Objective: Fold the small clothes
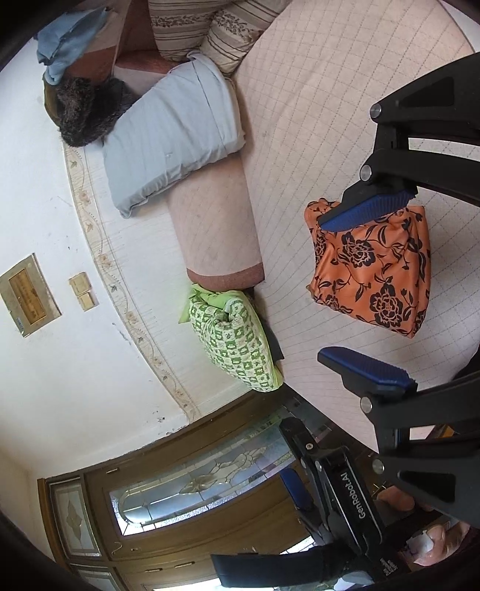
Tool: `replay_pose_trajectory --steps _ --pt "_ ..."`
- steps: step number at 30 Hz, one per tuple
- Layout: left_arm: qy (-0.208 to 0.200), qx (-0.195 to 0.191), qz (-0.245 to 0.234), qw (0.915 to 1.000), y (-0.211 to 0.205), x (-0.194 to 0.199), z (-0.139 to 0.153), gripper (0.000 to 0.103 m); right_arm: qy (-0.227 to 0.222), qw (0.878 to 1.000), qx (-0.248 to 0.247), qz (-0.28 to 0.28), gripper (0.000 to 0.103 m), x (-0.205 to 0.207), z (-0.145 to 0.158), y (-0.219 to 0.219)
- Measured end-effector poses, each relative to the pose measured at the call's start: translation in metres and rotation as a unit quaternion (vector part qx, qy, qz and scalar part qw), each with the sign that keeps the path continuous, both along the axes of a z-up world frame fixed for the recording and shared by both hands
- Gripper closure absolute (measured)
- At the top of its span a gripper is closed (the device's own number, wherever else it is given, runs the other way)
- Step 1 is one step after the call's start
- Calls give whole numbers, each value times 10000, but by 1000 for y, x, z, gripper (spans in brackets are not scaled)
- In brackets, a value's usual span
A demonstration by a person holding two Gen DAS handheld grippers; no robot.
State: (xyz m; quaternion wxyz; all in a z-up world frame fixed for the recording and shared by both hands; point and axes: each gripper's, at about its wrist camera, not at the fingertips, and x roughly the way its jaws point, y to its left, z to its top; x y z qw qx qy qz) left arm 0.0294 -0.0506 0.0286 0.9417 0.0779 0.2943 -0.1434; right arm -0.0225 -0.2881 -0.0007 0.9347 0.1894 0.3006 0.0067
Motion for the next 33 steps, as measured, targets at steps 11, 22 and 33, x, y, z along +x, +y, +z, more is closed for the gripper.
replay_pose_trajectory --steps 11,22,33 --pt "-98 -106 -86 9999 14 -8 3 3 -5 9998 -174 22 34 2 3 17" --pt "70 -347 -224 9991 32 -8 -2 0 82 9994 -264 186 34 8 -3 41" --pt "295 -584 -127 9978 62 4 -13 0 203 9988 -299 338 34 24 -10 61"
